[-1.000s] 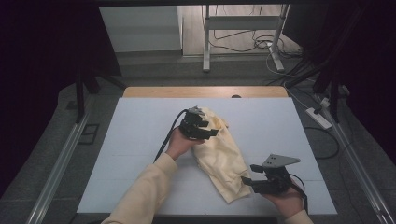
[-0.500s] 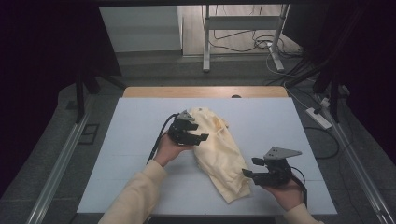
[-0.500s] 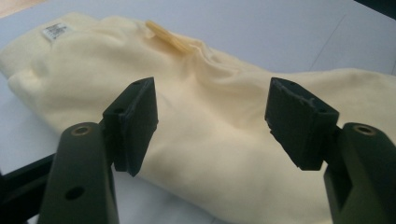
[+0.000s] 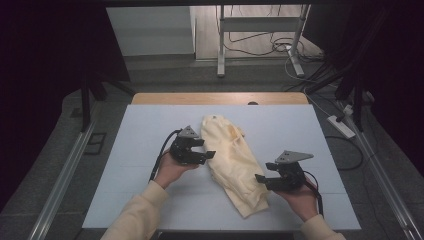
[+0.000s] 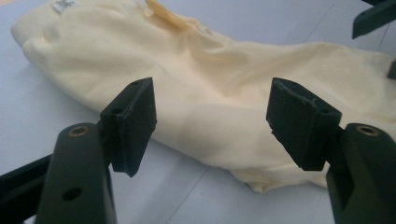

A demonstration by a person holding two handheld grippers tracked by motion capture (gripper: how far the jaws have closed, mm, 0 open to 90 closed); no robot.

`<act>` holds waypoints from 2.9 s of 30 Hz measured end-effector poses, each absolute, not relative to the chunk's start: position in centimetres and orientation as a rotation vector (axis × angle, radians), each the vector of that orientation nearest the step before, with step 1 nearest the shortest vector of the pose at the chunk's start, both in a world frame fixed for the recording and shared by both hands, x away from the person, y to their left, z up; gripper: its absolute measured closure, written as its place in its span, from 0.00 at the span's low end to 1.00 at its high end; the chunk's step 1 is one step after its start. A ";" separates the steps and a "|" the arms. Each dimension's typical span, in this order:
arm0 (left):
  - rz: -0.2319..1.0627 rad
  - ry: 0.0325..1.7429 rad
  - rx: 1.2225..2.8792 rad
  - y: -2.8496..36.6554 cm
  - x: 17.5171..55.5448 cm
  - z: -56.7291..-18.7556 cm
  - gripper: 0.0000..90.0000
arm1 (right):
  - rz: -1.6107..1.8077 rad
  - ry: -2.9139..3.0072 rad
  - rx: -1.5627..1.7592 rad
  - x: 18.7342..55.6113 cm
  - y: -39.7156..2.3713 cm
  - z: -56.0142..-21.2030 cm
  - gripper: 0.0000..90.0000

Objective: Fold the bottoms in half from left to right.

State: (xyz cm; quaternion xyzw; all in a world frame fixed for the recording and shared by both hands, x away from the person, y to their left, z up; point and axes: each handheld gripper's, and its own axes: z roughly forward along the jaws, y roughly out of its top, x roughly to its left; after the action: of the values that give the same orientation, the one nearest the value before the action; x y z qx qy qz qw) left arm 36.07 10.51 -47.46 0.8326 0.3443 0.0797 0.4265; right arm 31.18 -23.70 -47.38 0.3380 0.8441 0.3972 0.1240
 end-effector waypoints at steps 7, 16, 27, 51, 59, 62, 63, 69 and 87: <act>0.192 0.868 2.081 11.1 35.7 -47.8 0.36 | 1.134 2.459 0.980 32.7 -22.6 -47.2 0.46; 0.191 0.869 2.087 11.2 35.7 -47.9 0.35 | 1.061 2.510 0.976 35.3 -20.7 -48.1 0.60; 0.196 0.869 2.075 11.3 35.5 -47.7 0.35 | 0.992 2.586 0.968 35.0 -21.6 -48.7 0.95; 0.205 0.884 2.058 11.9 35.6 -47.8 0.34 | 1.076 2.529 0.806 31.6 -22.0 -47.0 0.63; 0.205 0.887 2.057 12.1 35.6 -47.8 0.34 | 1.117 2.632 0.706 29.8 -19.7 -47.1 0.58; 0.205 0.887 2.060 12.1 35.6 -47.8 0.34 | 1.102 2.678 0.682 29.5 -18.8 -47.5 0.56; 0.204 0.887 2.062 12.1 35.6 -47.8 0.34 | 1.078 2.695 0.670 29.4 -18.4 -47.8 0.55; 0.196 0.892 2.062 12.2 35.6 -47.9 0.34 | 0.977 2.756 0.693 29.6 -17.9 -49.3 0.58; 0.190 0.893 2.075 12.2 35.7 -48.1 0.33 | 1.054 2.846 0.622 28.7 -16.6 -48.9 0.91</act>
State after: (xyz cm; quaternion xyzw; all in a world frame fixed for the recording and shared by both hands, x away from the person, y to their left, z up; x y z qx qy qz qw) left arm 35.71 12.18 -48.05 0.8290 0.3570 0.0760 0.4236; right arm 28.73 -16.60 -48.94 0.2006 0.9185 0.3400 0.0218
